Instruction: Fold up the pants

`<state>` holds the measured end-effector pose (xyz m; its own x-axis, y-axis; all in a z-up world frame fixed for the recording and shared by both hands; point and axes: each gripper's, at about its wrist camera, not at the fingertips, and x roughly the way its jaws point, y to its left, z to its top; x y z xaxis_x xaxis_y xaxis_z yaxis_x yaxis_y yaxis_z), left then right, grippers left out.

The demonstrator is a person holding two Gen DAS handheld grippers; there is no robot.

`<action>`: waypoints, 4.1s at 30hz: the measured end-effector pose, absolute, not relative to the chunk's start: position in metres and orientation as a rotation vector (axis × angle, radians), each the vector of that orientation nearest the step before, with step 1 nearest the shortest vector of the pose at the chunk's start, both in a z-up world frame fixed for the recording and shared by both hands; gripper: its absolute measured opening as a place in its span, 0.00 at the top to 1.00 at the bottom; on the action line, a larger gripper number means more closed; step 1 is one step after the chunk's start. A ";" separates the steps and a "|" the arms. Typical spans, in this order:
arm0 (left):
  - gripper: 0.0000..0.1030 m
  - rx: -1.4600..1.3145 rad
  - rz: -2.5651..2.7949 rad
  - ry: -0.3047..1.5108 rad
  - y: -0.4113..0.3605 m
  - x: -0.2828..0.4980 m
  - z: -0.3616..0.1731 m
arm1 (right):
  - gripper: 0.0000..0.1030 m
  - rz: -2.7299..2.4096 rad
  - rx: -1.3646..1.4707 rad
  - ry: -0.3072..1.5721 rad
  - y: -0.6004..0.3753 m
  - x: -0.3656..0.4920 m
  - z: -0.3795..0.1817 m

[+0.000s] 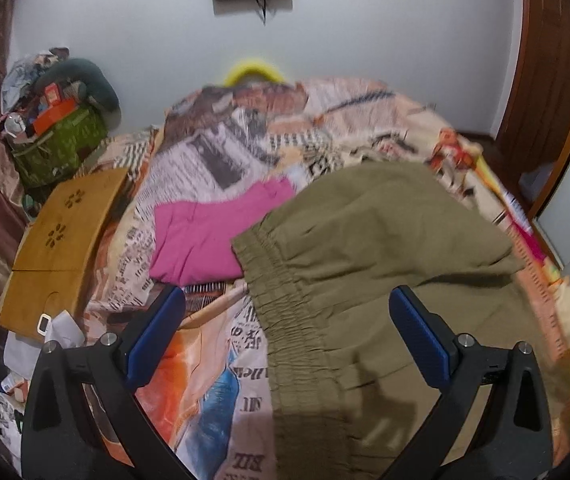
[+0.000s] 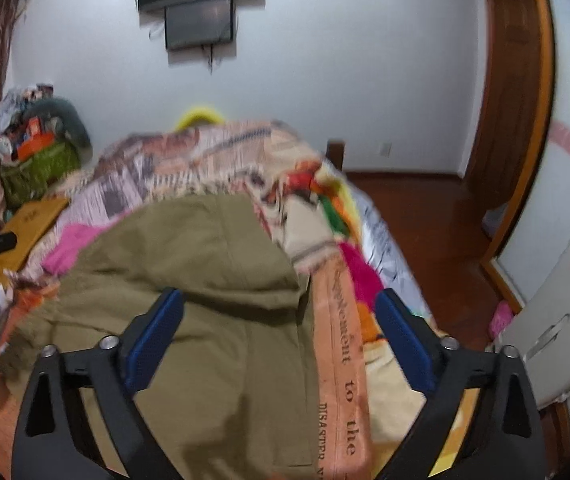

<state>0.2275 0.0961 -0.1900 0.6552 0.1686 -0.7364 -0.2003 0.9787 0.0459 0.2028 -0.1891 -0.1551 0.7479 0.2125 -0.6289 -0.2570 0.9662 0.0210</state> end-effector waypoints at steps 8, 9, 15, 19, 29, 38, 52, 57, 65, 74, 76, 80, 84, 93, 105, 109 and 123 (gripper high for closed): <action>0.00 -0.021 0.203 0.975 0.114 0.263 -0.238 | 0.18 0.328 -0.090 0.835 -0.195 0.244 -0.201; 0.00 -0.016 0.201 0.994 0.115 0.266 -0.245 | 0.19 0.334 -0.091 0.852 -0.195 0.250 -0.206; 0.00 0.012 0.184 1.062 0.115 0.282 -0.268 | 0.34 0.398 -0.076 0.982 -0.188 0.284 -0.233; 0.00 0.014 0.175 1.102 0.116 0.291 -0.282 | 0.37 0.442 -0.065 1.043 -0.185 0.301 -0.246; 0.00 -0.059 0.126 1.181 0.119 0.302 -0.308 | 0.50 0.521 -0.129 1.058 -0.175 0.314 -0.269; 0.00 0.002 0.157 1.131 0.116 0.299 -0.311 | 0.81 0.448 -0.203 1.045 -0.172 0.316 -0.273; 0.00 0.083 0.166 1.104 0.124 0.299 -0.314 | 0.94 0.461 -0.092 1.121 -0.195 0.295 -0.271; 0.00 0.044 0.155 1.131 0.129 0.300 -0.309 | 0.90 0.475 -0.132 1.135 -0.199 0.285 -0.260; 0.00 0.058 0.183 1.109 0.126 0.291 -0.291 | 0.79 0.493 -0.053 1.005 -0.209 0.273 -0.215; 0.00 0.067 0.197 1.055 0.142 0.309 -0.266 | 0.46 0.455 -0.021 0.918 -0.188 0.302 -0.198; 0.00 0.036 0.198 1.071 0.148 0.317 -0.270 | 0.43 0.451 -0.016 0.926 -0.189 0.300 -0.200; 0.00 -0.012 0.191 1.112 0.153 0.331 -0.281 | 0.35 0.439 -0.026 0.953 -0.186 0.316 -0.212; 0.00 -0.025 0.175 1.144 0.149 0.343 -0.293 | 0.35 0.446 0.003 1.005 -0.186 0.328 -0.225; 0.00 0.062 0.158 1.174 0.132 0.349 -0.310 | 0.39 0.534 0.050 1.033 -0.179 0.332 -0.242; 0.00 0.161 0.185 1.138 0.124 0.347 -0.309 | 0.89 0.493 -0.114 0.864 -0.173 0.320 -0.221; 0.00 0.179 0.204 1.125 0.127 0.347 -0.309 | 0.91 0.483 -0.148 0.824 -0.169 0.322 -0.213; 0.00 0.080 0.179 1.147 0.144 0.351 -0.323 | 0.92 0.440 -0.175 0.948 -0.164 0.344 -0.257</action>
